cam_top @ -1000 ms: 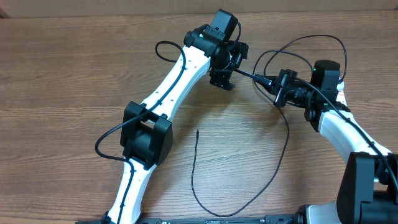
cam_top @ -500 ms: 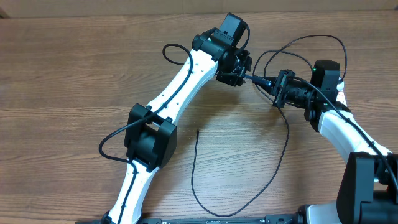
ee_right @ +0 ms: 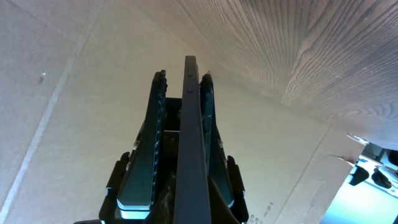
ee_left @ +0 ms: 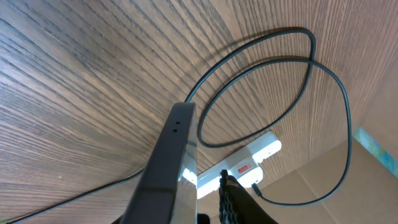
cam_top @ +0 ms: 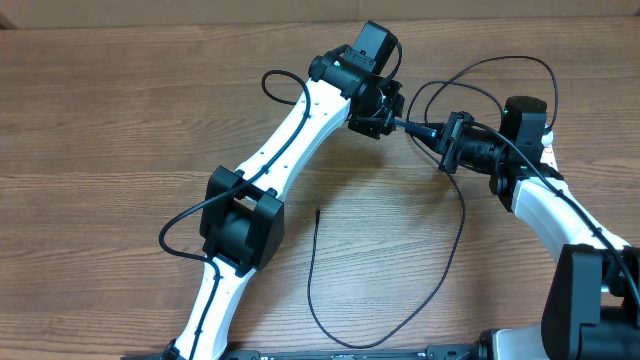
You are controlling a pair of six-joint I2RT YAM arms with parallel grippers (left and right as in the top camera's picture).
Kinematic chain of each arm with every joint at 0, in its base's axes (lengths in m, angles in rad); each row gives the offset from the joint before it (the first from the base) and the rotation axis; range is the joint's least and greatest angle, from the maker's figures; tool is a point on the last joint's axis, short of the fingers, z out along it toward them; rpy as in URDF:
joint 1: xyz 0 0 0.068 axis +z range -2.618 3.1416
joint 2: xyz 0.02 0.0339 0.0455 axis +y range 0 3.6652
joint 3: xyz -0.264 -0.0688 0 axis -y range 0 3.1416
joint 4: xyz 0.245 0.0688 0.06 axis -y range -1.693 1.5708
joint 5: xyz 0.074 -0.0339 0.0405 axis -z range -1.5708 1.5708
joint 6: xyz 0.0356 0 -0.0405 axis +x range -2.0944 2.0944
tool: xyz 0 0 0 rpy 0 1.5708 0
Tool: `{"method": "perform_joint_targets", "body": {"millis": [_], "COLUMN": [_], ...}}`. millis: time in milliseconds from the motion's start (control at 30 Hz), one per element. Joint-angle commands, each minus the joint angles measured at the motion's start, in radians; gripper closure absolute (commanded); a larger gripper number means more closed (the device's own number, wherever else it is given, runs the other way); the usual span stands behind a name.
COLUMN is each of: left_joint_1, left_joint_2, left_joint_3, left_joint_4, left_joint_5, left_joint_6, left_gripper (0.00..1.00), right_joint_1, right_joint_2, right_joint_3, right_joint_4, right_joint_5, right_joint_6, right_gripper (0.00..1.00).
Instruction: Plug charger to phone and switch on socket
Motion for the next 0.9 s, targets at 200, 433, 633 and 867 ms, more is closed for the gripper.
{"method": "perform_joint_targets", "body": {"millis": [200, 433, 633, 867], "left_joint_1": [-0.014, -0.014, -0.016, 0.066], "left_joint_2": [-0.007, -0.007, -0.007, -0.007], "left_joint_3": [0.023, 0.023, 0.023, 0.023], "left_joint_4": [-0.004, -0.004, 0.001, -0.011], "left_joint_5": [0.010, 0.024, 0.007, -0.010], "left_joint_6": [-0.006, -0.006, -0.007, 0.072], "left_gripper": [0.96, 0.96, 0.96, 0.96], "right_joint_1": [0.004, 0.004, 0.003, -0.035], "right_joint_2": [-0.005, -0.005, -0.005, -0.005], "right_joint_3": [0.022, 0.022, 0.022, 0.022], "right_joint_4": [0.014, 0.014, 0.014, 0.014], "right_joint_5": [-0.029, -0.029, -0.029, -0.035], "right_joint_6": [0.105, 0.097, 0.085, -0.240], "right_gripper": [0.96, 0.75, 0.00, 0.00]}}
